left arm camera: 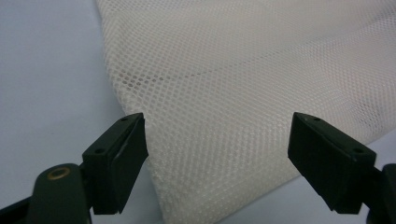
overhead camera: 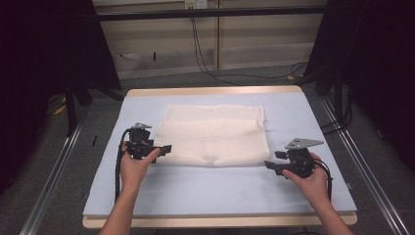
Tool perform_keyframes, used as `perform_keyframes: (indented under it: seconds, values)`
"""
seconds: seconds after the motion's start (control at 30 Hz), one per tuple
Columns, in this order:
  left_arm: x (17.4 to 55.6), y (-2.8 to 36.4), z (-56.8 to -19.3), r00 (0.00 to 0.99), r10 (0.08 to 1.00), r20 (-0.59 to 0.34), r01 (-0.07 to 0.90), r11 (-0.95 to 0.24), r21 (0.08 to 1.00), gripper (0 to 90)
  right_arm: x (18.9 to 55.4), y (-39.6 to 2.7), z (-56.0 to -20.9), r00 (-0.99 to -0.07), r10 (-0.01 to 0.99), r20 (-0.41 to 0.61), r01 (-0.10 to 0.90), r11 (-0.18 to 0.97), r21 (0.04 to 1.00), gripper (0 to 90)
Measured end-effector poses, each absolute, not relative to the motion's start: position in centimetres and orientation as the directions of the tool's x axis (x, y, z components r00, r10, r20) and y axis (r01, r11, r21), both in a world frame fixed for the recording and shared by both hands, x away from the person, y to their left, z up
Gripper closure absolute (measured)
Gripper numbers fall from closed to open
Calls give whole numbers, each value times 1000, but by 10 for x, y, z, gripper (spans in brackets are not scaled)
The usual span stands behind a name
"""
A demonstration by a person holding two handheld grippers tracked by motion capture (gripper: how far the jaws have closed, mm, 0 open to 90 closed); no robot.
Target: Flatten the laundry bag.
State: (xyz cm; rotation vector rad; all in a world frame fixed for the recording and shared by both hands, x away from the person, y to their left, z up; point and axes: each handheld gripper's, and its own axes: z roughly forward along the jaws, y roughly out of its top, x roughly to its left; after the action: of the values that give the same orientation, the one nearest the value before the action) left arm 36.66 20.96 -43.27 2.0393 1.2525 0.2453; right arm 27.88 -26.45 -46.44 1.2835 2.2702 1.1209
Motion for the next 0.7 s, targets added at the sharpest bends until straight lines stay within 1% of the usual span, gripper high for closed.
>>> perform_keyframes:
  seconds: [0.03,0.07,0.13,0.2,0.23,0.27,0.3,0.33,0.37,0.4,0.43,0.47,0.5,0.53,0.6,0.63,0.67,0.7]
  values:
    - [368,212,-434,498,843,-204,705,-256,661,195,281,-262,-463,-563,818,118,584,293,757,454]
    - [368,212,-434,498,843,-204,705,-256,661,197,281,-262,-463,-563,818,118,584,293,757,454]
    - [371,216,-437,486,851,-201,715,-254,652,202,285,-256,-464,-576,810,113,582,309,753,503]
    - [373,218,-439,477,854,-206,721,-247,647,204,286,-255,-465,-584,804,116,583,315,749,519]
    - [374,219,-440,477,854,-205,723,-249,644,224,289,-252,-467,-590,800,106,583,332,742,569]
    - [376,221,-441,478,855,-201,726,-256,638,224,289,-252,-467,-590,800,106,583,332,742,569]
    - [378,222,-443,472,858,-204,733,-253,631,245,290,-252,-468,-593,799,100,584,341,737,600]
    - [379,223,-445,467,860,-205,735,-249,631,279,291,-253,-469,-594,799,98,581,340,740,639]
    - [380,224,-449,458,861,-219,742,-236,627,326,294,-255,-469,-602,792,102,581,347,736,702]
    - [382,226,-452,459,858,-231,750,-235,618,326,294,-255,-469,-602,792,102,581,347,736,702]
    - [382,226,-455,457,859,-231,752,-234,616,390,295,-259,-469,-608,785,118,587,344,733,757]
    - [383,225,-458,453,854,-257,756,-215,618,420,296,-260,-469,-611,783,120,586,345,733,771]
    - [384,225,-460,463,847,-262,758,-225,612,449,297,-261,-469,-616,779,122,583,346,736,783]
    - [385,222,-462,472,842,-262,762,-239,602,497,297,-261,-470,-613,780,126,588,344,732,794]
    - [386,220,-463,458,848,-266,759,-219,613,541,300,-261,-470,-618,776,127,589,349,729,812]
    - [386,220,-463,458,848,-266,759,-219,613,593,300,-261,-470,-618,776,127,589,349,729,812]
    - [387,221,-462,463,847,-262,760,-228,608,593,301,-261,-470,-620,775,122,587,355,727,816]
    - [389,221,-462,457,849,-264,765,-225,603,657,303,-261,-470,-614,779,127,592,348,727,820]
